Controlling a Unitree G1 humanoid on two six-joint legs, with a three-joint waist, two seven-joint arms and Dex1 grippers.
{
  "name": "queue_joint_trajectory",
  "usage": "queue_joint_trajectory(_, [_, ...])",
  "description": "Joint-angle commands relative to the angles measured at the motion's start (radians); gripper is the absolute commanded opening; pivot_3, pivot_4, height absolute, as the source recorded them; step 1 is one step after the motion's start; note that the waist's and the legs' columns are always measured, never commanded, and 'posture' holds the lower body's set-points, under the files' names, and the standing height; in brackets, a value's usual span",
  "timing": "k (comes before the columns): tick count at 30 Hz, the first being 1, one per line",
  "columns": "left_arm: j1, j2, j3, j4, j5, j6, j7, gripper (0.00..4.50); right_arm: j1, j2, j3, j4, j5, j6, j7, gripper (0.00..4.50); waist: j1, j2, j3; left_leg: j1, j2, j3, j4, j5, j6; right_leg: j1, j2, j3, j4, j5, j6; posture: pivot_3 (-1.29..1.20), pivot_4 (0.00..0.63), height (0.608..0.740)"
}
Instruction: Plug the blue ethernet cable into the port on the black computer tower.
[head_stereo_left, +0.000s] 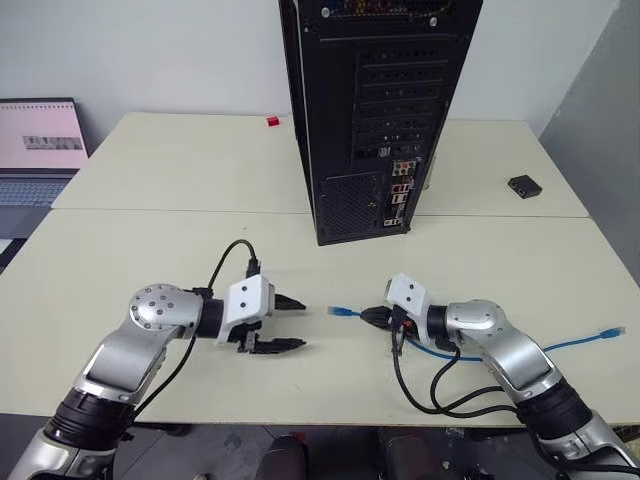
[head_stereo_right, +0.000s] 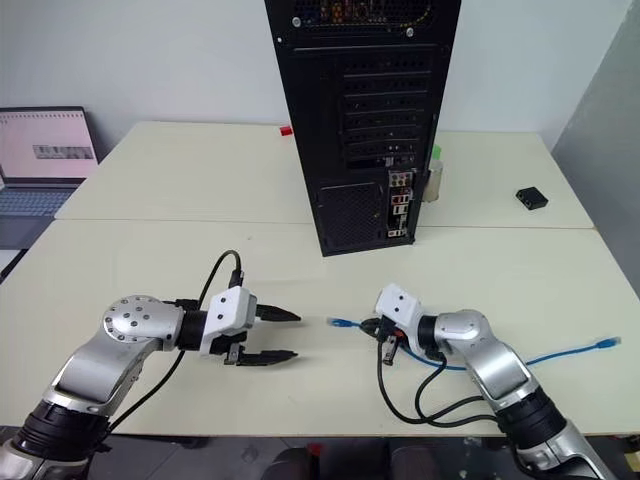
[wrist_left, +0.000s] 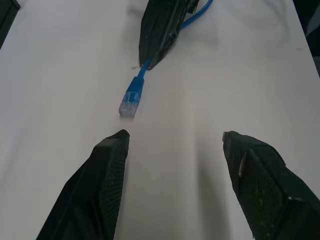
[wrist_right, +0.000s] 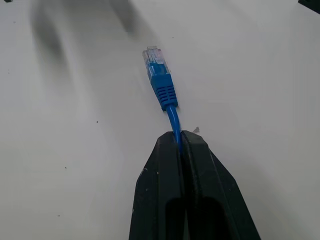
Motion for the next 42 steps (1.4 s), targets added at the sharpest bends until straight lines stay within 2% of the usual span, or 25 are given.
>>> queue_joint_trajectory(1, [-0.03,-0.026,-0.008,0.016,0.007,-0.013,0.017,3.18,-0.003,-0.039,-0.003,-0.117,-0.046,-0.032,0.004,0.06,0.001,0.0,0.0,0.0,0.0,0.0,0.0,0.0,0.0,0.0,0.0,0.0,0.0,0.0,0.0,0.0,0.15,0.74])
queue_joint_trajectory(8, [-0.089,-0.083,-0.053,0.075,0.041,-0.043,0.025,3.18,-0.024,-0.06,0.01,-0.243,-0.057,0.014,0.027,0.06,0.001,0.0,0.0,0.0,0.0,-0.001,0.0,0.0,0.0,0.0,0.0,-0.001,0.0,0.0,0.0,0.0,0.15,0.74])
queue_joint_trajectory(19, [-0.139,-0.14,-0.07,0.149,0.053,-0.068,0.024,3.18,-0.05,-0.038,0.03,-0.264,-0.074,0.042,0.016,0.06,0.0,0.0,0.0,-0.001,0.0,-0.001,0.0,0.0,0.0,0.0,0.0,-0.001,0.0,0.0,0.0,0.0,0.15,0.74])
queue_joint_trajectory(23, [-0.14,-0.142,-0.068,0.151,0.052,-0.068,0.023,2.45,-0.048,-0.04,0.031,-0.266,-0.077,0.042,0.013,0.0,0.001,0.0,0.0,-0.001,0.0,-0.001,0.0,0.0,0.0,0.0,0.0,-0.001,0.0,0.0,0.0,0.0,0.15,0.74])
queue_joint_trajectory(28, [-0.143,-0.144,-0.07,0.152,0.052,-0.071,0.021,1.12,-0.05,-0.04,0.034,-0.26,-0.08,0.038,0.015,0.0,0.0,0.0,0.0,-0.001,0.0,-0.001,0.0,0.0,0.0,0.0,0.0,-0.001,0.0,0.0,0.0,0.0,0.15,0.74])
queue_joint_trajectory(32, [-0.143,-0.147,-0.069,0.153,0.055,-0.075,0.024,0.3,-0.052,-0.042,0.037,-0.259,-0.084,0.033,0.017,0.0,0.001,0.0,0.0,-0.001,0.0,-0.001,0.0,0.0,0.0,0.0,0.0,-0.001,0.0,0.0,0.0,0.0,0.15,0.74])
queue_joint_trajectory(41, [-0.139,-0.149,-0.071,0.156,0.068,-0.102,0.028,0.29,-0.053,-0.055,0.037,-0.271,-0.08,0.036,0.052,0.0,0.0,0.0,0.0,-0.001,0.0,-0.001,0.0,0.0,0.0,0.0,0.0,-0.001,0.0,0.0,0.0,0.0,0.15,0.74])
queue_joint_trajectory(42, [-0.138,-0.15,-0.07,0.157,0.069,-0.108,0.028,0.29,-0.053,-0.065,0.03,-0.277,-0.075,0.036,0.063,0.24,0.0,0.0,0.0,-0.001,0.0,-0.001,0.0,0.0,0.0,0.0,0.0,-0.001,0.0,0.0,0.0,0.0,0.15,0.74])
